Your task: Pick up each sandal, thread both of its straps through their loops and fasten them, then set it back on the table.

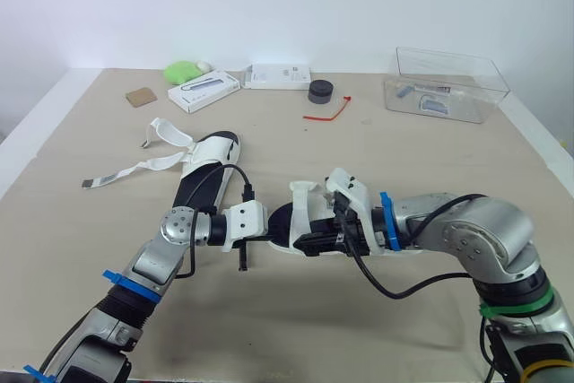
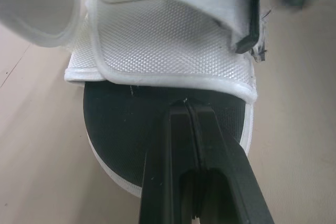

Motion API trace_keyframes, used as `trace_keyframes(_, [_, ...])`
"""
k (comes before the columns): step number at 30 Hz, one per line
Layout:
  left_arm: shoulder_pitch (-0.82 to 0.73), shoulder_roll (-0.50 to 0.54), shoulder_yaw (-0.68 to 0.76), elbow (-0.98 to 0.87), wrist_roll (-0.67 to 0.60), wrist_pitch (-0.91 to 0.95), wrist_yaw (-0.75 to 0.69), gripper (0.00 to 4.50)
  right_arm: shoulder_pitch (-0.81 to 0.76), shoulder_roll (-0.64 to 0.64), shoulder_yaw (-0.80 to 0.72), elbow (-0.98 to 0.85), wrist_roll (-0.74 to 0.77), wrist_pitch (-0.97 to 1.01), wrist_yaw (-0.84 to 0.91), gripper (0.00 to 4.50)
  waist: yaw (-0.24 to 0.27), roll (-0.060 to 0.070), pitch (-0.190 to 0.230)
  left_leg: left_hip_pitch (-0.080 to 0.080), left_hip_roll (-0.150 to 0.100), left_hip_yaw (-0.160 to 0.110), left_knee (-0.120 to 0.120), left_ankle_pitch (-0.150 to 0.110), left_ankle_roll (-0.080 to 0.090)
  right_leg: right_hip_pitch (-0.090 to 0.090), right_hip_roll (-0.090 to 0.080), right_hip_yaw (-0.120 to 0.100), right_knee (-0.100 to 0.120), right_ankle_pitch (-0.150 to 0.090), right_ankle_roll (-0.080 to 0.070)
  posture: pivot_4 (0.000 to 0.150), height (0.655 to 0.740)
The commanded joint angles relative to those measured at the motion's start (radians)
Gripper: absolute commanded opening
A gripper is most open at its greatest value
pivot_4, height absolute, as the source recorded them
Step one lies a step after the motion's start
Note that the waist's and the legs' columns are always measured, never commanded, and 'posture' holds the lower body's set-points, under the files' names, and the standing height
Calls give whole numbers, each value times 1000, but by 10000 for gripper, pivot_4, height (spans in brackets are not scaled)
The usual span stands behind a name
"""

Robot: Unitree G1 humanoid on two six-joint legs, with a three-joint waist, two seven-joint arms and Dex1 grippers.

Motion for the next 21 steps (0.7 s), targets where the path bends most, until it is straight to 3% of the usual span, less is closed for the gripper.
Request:
trace_keyframes(1, [35,14,-58,68,58,16,-20,0,-50,-54,-116,-35,49,-46,67,35718,0,0,0,0,0,0,0,0,0,0,0,0,0,0,0,1500,7400])
trace_keyframes(2, [34,14,-58,70,58,15,-21,0,-51,-62,-136,-40,67,-48,79,41820,0,0,0,0,0,0,0,0,0,0,0,0,0,0,0,1500,7400])
trace_keyframes(3, [34,16,-57,70,57,14,-21,0,-35,-78,-183,-57,123,-26,100,43561,1,0,0,0,0,0,0,0,0,0,0,0,0,0,0,1500,7400])
trace_keyframes(8, [34,24,-57,67,54,14,-28,0,173,-163,-248,-199,264,15,149,43561,6,-1,-1,-1,0,-4,0,-1,1,1,-1,0,-1,-2,0,1500,7400])
trace_keyframes(14, [33,30,-60,63,51,15,-37,0,342,-121,-147,-233,48,-151,-16,43561,8,0,-1,0,1,-2,0,-1,1,1,-2,0,0,-6,6,1500,7400])
trace_keyframes(21, [30,40,-60,62,48,15,-46,0,339,-82,-147,-206,15,-165,-75,43561,8,0,-1,1,2,-2,1,0,0,1,4,1,0,-6,6,1500,7400])
